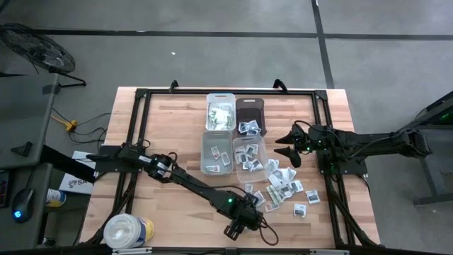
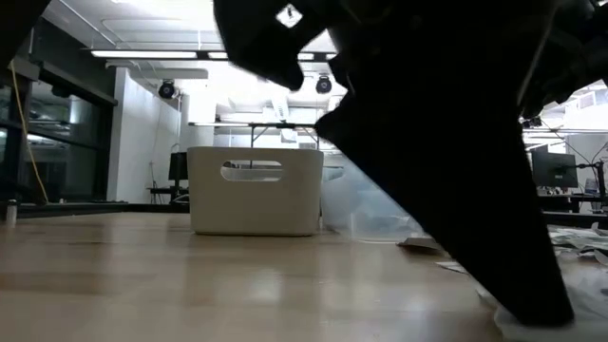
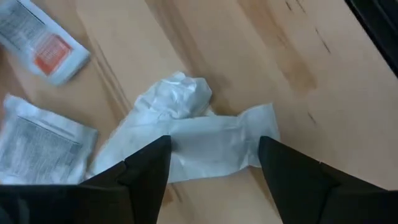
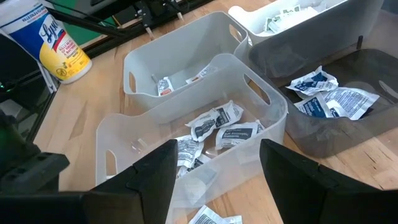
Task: Pick & Place First Aid Supplies
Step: Put the green bandage pack into the white bin
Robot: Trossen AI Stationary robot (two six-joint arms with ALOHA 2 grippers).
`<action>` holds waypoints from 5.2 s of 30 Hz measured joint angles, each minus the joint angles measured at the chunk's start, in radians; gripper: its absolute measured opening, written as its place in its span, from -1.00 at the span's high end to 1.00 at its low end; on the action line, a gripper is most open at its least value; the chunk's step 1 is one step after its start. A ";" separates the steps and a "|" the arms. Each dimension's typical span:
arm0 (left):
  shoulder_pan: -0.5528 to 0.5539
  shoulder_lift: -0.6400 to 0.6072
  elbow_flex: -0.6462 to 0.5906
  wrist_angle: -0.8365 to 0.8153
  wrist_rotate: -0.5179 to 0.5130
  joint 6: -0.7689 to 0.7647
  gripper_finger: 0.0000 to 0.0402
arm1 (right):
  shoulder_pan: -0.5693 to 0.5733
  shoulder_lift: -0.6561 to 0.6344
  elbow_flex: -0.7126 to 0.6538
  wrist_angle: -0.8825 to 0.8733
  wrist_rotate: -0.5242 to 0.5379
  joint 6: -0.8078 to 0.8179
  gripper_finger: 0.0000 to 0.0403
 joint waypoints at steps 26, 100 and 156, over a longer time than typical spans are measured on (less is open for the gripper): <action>0.003 -0.006 0.001 -0.120 -0.026 -0.228 0.85 | 0.000 0.000 0.000 0.002 0.000 0.000 -0.10; 0.803 -0.287 -0.054 -0.574 -0.106 0.713 0.97 | 0.000 0.000 0.001 0.000 0.000 0.000 -0.10; 0.238 -0.378 -0.065 -0.404 -0.288 -0.115 0.02 | 0.000 0.000 0.001 0.000 0.000 0.000 -0.10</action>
